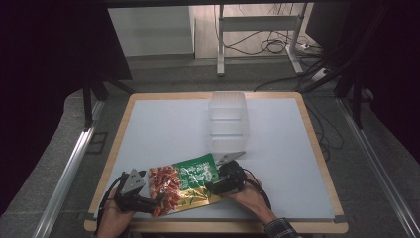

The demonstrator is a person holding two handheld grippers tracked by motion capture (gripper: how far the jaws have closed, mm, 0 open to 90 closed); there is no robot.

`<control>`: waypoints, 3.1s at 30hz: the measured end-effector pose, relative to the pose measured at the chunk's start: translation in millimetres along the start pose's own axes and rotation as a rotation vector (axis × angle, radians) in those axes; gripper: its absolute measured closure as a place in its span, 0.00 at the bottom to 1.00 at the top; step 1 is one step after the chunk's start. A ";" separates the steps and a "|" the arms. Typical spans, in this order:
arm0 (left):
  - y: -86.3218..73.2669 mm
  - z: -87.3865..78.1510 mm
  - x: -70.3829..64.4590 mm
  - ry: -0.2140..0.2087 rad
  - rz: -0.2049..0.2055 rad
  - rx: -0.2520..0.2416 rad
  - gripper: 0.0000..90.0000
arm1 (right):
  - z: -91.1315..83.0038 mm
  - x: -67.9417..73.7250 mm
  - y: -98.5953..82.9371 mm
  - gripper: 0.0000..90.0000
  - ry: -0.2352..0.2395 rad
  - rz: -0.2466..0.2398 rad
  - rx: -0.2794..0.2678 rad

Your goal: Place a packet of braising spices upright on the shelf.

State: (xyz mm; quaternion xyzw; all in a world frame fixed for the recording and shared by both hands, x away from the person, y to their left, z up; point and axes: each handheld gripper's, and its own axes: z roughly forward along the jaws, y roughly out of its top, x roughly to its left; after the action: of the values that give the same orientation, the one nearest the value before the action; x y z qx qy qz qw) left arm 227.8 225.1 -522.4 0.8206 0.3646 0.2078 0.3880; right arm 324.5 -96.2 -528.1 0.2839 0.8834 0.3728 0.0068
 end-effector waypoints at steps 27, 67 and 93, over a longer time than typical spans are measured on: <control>-0.4 -0.2 0.7 -0.005 -0.001 0.001 0.00 | -1.0 1.5 33.3 0.99 0.054 -0.009 0.041; 1.1 -3.4 -0.9 -0.026 0.004 -0.033 0.00 | -66.8 29.4 154.6 0.99 0.080 -0.151 -0.081; 1.2 -2.6 -1.0 -0.030 0.009 -0.026 0.00 | -84.8 15.5 209.9 0.99 0.004 -0.202 -0.139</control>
State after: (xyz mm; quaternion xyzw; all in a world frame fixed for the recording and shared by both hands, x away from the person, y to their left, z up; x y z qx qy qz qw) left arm 226.0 225.1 -520.0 0.8201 0.3523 0.2018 0.4033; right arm 396.7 -26.1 -324.7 0.1914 0.8795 0.4312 0.0623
